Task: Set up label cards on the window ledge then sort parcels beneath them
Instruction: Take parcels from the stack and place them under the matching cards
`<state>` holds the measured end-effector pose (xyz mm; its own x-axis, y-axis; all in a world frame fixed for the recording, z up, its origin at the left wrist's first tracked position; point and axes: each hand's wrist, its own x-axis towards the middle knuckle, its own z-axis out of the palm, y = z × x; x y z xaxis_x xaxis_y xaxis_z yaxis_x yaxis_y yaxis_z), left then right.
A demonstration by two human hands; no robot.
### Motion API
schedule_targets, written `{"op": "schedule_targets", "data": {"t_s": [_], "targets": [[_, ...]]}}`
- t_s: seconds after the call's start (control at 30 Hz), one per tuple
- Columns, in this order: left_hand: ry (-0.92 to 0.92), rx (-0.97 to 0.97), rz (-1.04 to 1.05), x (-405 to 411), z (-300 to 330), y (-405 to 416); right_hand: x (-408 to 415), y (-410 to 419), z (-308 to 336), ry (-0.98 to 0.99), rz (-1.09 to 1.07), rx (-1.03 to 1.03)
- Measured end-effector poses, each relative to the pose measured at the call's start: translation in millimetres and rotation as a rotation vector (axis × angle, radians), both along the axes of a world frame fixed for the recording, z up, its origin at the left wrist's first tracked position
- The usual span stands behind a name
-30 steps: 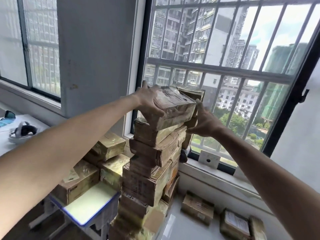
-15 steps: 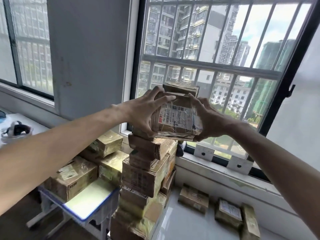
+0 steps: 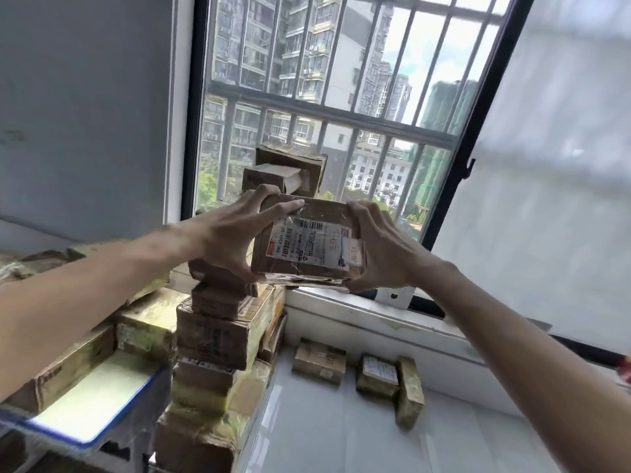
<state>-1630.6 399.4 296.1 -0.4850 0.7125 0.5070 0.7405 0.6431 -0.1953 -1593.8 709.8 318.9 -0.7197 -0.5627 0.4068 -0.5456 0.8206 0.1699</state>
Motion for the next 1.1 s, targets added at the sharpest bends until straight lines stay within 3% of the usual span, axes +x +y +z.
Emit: {"op": "schedule_targets", "data": {"t_s": [0.57,1.1], "targets": [[0.005,-0.04,-0.091,6,-7,99,48,97,-20,0.019,-0.122,-0.072],[-0.039,-0.181,-0.034,12,-27,226,70,214,-55,0.029,-0.145,-0.078]]}}
